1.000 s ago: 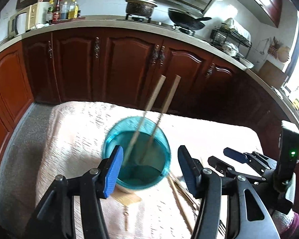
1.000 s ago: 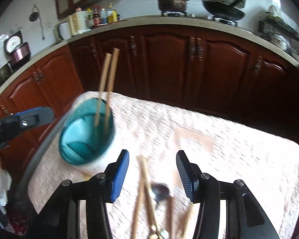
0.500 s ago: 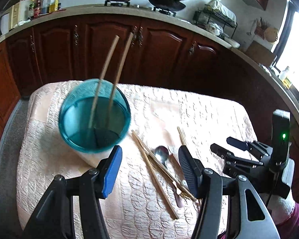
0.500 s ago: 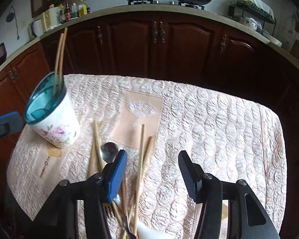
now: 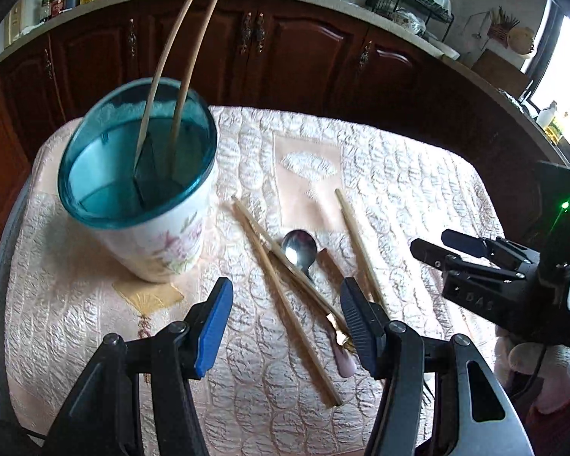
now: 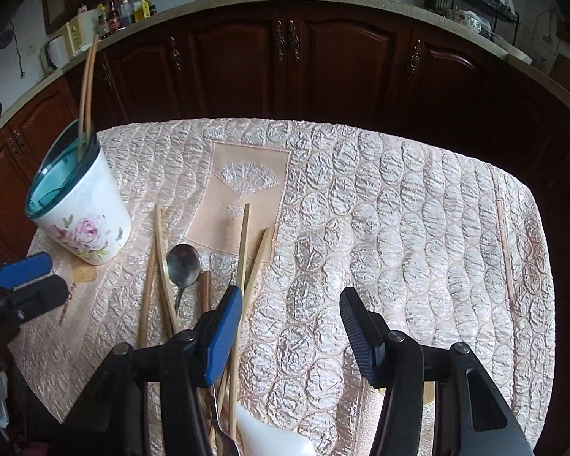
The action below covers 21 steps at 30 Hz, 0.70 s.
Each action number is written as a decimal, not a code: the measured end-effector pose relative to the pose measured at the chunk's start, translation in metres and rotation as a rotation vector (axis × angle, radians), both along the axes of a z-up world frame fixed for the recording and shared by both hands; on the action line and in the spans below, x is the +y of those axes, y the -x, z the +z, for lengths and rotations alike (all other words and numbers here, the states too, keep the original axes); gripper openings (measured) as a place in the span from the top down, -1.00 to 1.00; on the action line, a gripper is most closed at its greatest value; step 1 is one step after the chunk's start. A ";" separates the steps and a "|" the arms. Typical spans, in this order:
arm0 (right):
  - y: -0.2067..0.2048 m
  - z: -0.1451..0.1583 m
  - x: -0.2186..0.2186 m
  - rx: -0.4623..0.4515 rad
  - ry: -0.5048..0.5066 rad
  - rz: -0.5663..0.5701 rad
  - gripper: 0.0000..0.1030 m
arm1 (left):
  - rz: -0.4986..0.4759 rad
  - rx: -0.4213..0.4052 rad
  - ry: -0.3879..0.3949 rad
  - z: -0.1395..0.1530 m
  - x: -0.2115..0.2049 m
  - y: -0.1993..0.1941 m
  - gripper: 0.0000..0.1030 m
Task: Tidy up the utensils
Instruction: 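Move both open grippers back down to the chopstick pile, then close the left gripper on a chopstick while the right gripper grasps another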
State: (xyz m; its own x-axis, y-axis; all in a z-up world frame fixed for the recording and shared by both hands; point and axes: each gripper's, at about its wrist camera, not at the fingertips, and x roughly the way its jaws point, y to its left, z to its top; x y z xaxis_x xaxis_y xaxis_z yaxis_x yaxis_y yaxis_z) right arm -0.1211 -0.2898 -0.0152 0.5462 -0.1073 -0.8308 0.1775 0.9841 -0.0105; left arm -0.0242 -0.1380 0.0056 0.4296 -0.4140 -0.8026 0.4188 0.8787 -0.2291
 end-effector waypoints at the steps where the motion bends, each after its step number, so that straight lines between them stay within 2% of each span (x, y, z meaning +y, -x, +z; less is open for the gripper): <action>1: -0.002 -0.004 -0.002 0.010 -0.026 0.009 -0.11 | 0.006 0.011 -0.001 -0.005 0.001 -0.001 -0.15; 5: -0.011 -0.020 -0.010 0.051 -0.170 0.029 -0.08 | 0.030 0.073 0.004 -0.027 0.003 -0.007 -0.15; 7: -0.019 -0.028 -0.011 0.065 -0.221 0.042 0.08 | 0.034 0.093 0.001 -0.037 0.001 -0.011 -0.14; 11: -0.036 -0.043 -0.009 0.091 -0.240 0.051 0.22 | 0.014 0.094 -0.011 -0.047 -0.010 -0.014 -0.13; 14: -0.048 -0.048 -0.008 0.093 -0.280 0.058 0.28 | 0.021 0.103 -0.024 -0.055 -0.015 -0.018 -0.03; 21: -0.084 -0.054 0.001 0.096 -0.248 0.082 0.41 | 0.041 0.132 -0.048 -0.070 -0.022 -0.034 0.11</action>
